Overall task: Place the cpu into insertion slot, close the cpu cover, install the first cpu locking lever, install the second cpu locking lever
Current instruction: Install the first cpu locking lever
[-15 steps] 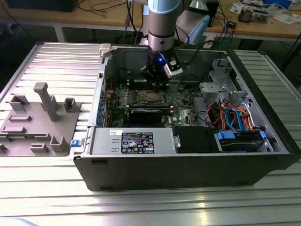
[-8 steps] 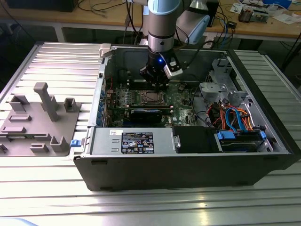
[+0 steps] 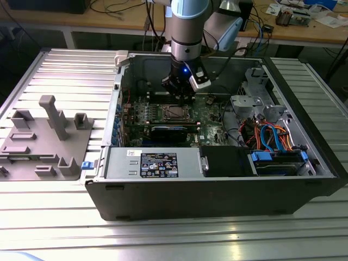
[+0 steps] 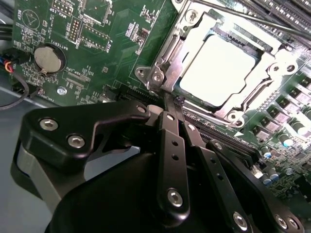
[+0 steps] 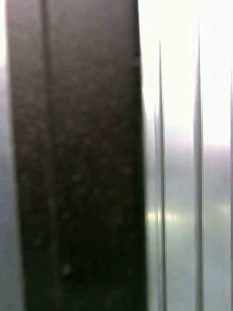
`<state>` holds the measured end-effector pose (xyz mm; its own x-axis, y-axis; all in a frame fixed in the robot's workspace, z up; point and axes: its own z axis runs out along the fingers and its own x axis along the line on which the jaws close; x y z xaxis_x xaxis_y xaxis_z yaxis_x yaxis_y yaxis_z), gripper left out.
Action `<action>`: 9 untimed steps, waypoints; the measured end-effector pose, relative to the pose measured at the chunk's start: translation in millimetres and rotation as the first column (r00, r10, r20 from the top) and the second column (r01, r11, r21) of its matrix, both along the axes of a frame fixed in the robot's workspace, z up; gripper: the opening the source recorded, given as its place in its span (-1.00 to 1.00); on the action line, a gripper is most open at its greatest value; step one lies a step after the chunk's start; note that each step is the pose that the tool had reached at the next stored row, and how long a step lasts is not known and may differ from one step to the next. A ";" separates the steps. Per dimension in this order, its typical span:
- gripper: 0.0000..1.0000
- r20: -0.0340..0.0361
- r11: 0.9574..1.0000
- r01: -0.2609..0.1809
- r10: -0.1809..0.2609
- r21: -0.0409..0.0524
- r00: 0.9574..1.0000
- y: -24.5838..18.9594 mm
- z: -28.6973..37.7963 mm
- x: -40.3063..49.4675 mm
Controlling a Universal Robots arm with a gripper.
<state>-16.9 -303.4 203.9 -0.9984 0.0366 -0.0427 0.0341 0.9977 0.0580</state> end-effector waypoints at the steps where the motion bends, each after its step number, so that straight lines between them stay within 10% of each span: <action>1: -0.79 0.000 1.000 0.000 0.000 0.000 1.000 -0.1 1.5 -0.1; 9: -0.79 0.000 1.000 0.000 0.000 -0.001 1.000 -3.9 3.9 -0.1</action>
